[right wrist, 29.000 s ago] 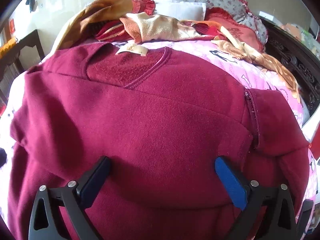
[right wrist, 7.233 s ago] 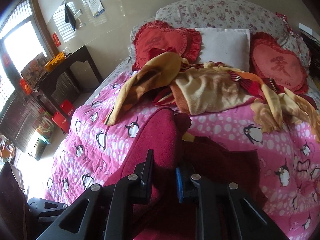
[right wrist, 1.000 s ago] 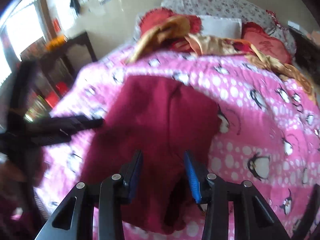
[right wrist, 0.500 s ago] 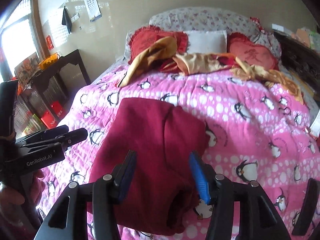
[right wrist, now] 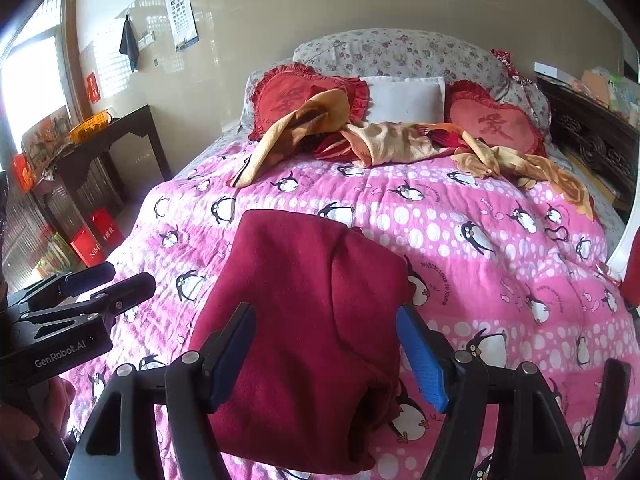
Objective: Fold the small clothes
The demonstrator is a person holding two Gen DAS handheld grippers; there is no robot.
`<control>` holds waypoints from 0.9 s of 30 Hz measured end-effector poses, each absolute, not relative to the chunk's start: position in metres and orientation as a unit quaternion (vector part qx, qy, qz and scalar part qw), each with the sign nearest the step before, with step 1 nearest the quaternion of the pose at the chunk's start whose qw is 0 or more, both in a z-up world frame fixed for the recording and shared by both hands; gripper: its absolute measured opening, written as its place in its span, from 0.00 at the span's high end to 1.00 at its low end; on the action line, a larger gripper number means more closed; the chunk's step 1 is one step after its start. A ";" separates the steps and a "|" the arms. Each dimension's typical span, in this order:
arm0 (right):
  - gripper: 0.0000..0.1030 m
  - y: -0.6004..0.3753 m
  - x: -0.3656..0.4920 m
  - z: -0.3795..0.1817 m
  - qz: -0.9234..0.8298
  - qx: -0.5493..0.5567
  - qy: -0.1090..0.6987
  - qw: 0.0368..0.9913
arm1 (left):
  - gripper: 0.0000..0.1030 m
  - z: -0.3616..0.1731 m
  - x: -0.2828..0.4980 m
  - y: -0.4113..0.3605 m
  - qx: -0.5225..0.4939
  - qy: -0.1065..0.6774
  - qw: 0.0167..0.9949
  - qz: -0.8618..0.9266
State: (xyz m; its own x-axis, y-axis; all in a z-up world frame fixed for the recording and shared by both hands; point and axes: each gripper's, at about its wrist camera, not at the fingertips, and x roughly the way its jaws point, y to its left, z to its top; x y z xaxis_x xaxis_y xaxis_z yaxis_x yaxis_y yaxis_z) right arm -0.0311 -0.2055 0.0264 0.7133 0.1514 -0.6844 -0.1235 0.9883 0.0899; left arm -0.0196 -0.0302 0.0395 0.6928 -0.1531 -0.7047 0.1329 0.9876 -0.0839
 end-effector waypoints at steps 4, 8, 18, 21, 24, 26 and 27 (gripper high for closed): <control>0.31 -0.207 -0.030 0.025 0.070 0.021 0.372 0.925 | 0.31 0.040 -0.020 -0.032 -0.011 0.384 0.920 -0.077; 0.31 -0.207 -0.028 0.022 0.067 0.021 0.377 0.923 | 0.31 0.038 -0.019 -0.032 -0.009 0.385 0.920 -0.076; 0.30 -0.208 -0.024 0.015 0.066 0.024 0.387 0.919 | 0.31 0.031 -0.015 -0.034 -0.006 0.392 0.917 -0.079; 0.30 -0.208 -0.023 0.012 0.066 0.024 0.391 0.918 | 0.31 0.028 -0.014 -0.034 -0.005 0.395 0.915 -0.080; 0.30 -0.208 -0.022 0.011 0.066 0.025 0.394 0.916 | 0.31 0.027 -0.013 -0.035 -0.003 0.397 0.914 -0.081; 0.30 -0.209 -0.021 0.010 0.065 0.026 0.395 0.916 | 0.31 0.026 -0.012 -0.036 -0.002 0.397 0.914 -0.081; 0.30 -0.209 -0.021 0.010 0.065 0.027 0.396 0.916 | 0.31 0.026 -0.012 -0.036 -0.003 0.398 0.914 -0.080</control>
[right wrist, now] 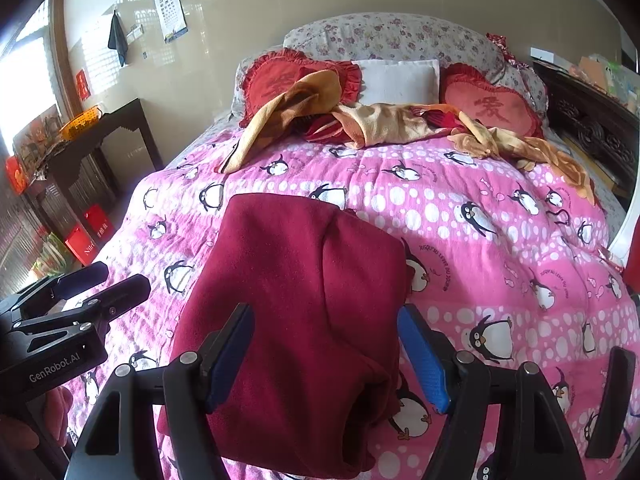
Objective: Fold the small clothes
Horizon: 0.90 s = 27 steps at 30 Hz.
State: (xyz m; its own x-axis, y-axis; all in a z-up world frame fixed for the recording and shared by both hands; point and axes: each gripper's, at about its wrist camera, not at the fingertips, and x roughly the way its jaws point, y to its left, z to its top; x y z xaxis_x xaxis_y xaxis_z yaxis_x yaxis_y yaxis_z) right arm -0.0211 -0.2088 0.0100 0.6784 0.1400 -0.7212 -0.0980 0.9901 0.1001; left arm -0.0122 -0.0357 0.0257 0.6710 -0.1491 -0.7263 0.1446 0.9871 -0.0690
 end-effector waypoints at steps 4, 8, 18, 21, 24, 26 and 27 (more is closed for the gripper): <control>0.30 -0.209 -0.019 0.007 0.065 0.027 0.400 0.914 | 0.31 0.024 -0.010 -0.036 -0.005 0.401 0.913 -0.081; 0.30 -0.207 -0.018 0.005 0.066 0.027 0.403 0.912 | 0.31 0.022 -0.009 -0.036 -0.005 0.405 0.911 -0.082; 0.30 -0.208 -0.012 -0.002 0.063 0.027 0.413 0.908 | 0.31 0.018 -0.006 -0.037 -0.006 0.407 0.910 -0.084; 0.30 -0.208 -0.011 -0.004 0.063 0.026 0.416 0.907 | 0.31 0.015 -0.003 -0.039 -0.004 0.409 0.908 -0.085; 0.30 -0.207 -0.010 -0.006 0.064 0.026 0.418 0.906 | 0.31 0.015 -0.002 -0.041 0.001 0.406 0.910 -0.085; 0.30 -0.207 -0.009 -0.007 0.064 0.026 0.420 0.905 | 0.31 0.015 -0.002 -0.041 0.003 0.404 0.911 -0.085; 0.30 -0.207 -0.008 -0.008 0.065 0.026 0.422 0.904 | 0.31 0.015 -0.001 -0.041 0.001 0.403 0.911 -0.086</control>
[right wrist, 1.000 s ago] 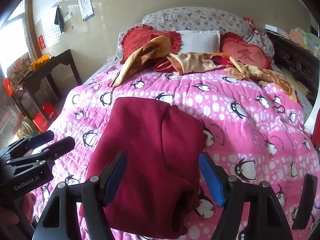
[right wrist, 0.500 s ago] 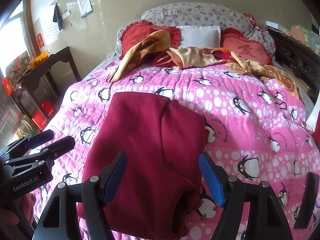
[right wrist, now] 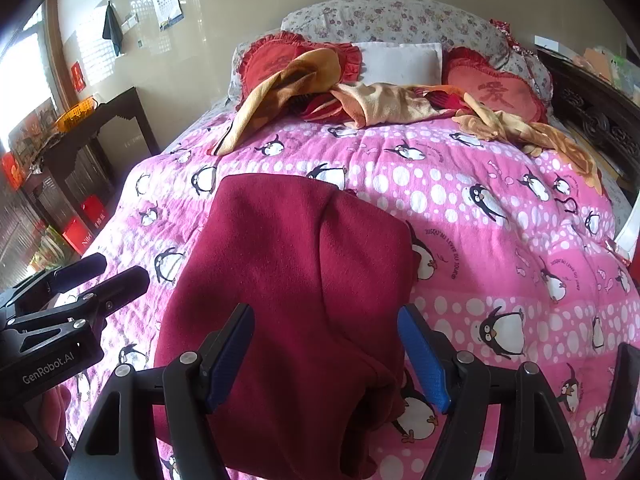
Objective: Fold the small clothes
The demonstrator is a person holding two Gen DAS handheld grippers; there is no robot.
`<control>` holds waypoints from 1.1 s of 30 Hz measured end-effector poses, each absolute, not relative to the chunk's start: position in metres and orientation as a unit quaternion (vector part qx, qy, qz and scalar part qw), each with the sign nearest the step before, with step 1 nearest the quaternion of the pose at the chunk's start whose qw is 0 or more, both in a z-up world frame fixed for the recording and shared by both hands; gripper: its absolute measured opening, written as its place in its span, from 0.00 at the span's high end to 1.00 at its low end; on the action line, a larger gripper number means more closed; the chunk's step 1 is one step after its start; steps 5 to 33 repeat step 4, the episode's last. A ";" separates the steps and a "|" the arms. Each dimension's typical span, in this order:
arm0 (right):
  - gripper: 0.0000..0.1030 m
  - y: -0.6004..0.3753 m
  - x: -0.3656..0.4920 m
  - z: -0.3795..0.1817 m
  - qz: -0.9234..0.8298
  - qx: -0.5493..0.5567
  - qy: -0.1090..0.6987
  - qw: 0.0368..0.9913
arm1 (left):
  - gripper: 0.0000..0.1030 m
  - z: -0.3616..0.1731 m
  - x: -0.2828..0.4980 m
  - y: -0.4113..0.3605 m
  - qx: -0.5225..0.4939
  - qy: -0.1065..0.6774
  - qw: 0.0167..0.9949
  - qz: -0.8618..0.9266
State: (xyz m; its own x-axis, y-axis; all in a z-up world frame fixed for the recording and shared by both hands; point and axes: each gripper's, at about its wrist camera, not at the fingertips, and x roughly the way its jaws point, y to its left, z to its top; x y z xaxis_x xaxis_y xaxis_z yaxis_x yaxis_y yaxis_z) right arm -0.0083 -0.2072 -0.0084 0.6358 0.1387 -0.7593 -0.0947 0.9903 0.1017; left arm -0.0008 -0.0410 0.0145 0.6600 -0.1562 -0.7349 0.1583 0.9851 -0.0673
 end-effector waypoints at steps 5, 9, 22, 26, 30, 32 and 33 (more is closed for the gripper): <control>0.30 -0.209 -0.006 -0.012 0.064 0.029 0.426 0.902 | 0.31 0.011 0.005 -0.039 -0.002 0.408 0.909 -0.088; 0.30 -0.209 -0.006 -0.012 0.064 0.029 0.426 0.902 | 0.31 0.011 0.005 -0.039 -0.002 0.408 0.909 -0.088; 0.30 -0.209 -0.006 -0.012 0.064 0.029 0.426 0.902 | 0.31 0.011 0.005 -0.039 -0.002 0.408 0.909 -0.088; 0.30 -0.209 -0.006 -0.012 0.064 0.029 0.426 0.902 | 0.31 0.011 0.005 -0.039 -0.002 0.408 0.909 -0.088; 0.30 -0.209 -0.006 -0.012 0.064 0.029 0.426 0.902 | 0.31 0.011 0.005 -0.039 -0.002 0.408 0.909 -0.088; 0.30 -0.209 -0.006 -0.012 0.064 0.029 0.426 0.902 | 0.31 0.011 0.005 -0.039 -0.002 0.408 0.909 -0.088; 0.30 -0.209 -0.006 -0.012 0.064 0.029 0.426 0.902 | 0.31 0.011 0.005 -0.039 -0.002 0.408 0.909 -0.088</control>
